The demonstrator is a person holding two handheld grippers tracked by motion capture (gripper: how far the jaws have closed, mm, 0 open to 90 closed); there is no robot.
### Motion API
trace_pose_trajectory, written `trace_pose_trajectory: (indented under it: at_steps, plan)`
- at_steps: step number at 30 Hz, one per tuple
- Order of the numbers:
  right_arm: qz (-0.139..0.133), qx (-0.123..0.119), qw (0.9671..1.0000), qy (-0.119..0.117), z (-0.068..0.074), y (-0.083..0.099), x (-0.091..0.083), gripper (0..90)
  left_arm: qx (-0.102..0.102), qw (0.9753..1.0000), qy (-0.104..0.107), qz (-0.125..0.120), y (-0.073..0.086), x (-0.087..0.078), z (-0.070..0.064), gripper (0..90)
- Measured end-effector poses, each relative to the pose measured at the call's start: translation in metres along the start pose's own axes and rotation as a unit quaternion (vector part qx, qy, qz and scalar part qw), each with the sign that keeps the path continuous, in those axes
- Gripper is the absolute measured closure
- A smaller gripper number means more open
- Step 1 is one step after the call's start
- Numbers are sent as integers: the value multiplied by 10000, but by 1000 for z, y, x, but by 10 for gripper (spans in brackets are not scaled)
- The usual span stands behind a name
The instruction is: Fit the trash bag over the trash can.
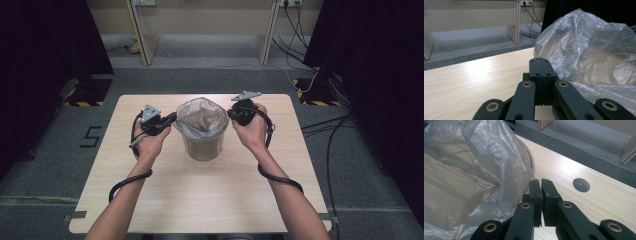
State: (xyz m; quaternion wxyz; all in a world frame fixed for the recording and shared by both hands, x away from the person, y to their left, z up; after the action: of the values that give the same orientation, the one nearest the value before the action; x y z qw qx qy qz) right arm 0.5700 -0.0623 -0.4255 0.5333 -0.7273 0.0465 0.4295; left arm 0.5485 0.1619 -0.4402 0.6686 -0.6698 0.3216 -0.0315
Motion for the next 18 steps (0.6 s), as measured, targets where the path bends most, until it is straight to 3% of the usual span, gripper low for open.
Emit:
trace_pose_trajectory:
  at_steps: [7, 14, 18]
  plan:
    - [43, 11, 10000, -8, -1, 2, 3, 826, -61, 10000, 5, 10, 0, 3, 3, 855]
    - [-291, 32, 9996, -19, 0, -13, -18, 747, -125, 9997, 32, -193, -7, -10, 6, 609]
    - [-433, 13, 9989, -153, 6, -22, -24, 685, -142, 9994, 135, -278, -13, -16, 2, 561]
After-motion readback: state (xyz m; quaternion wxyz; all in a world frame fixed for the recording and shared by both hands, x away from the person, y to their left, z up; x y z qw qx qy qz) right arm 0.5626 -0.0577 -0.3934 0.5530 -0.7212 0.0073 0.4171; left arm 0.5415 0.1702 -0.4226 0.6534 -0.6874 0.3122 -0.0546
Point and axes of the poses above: each handheld gripper's, and its own axes: x roughly forward along the jaws, y roughly out of its underside, z roughly to its left, the point moved 9 cm from there along x, roughly forward along the jaws, and after that the axes turned 5 degrees about z, right-handed, at the moved point
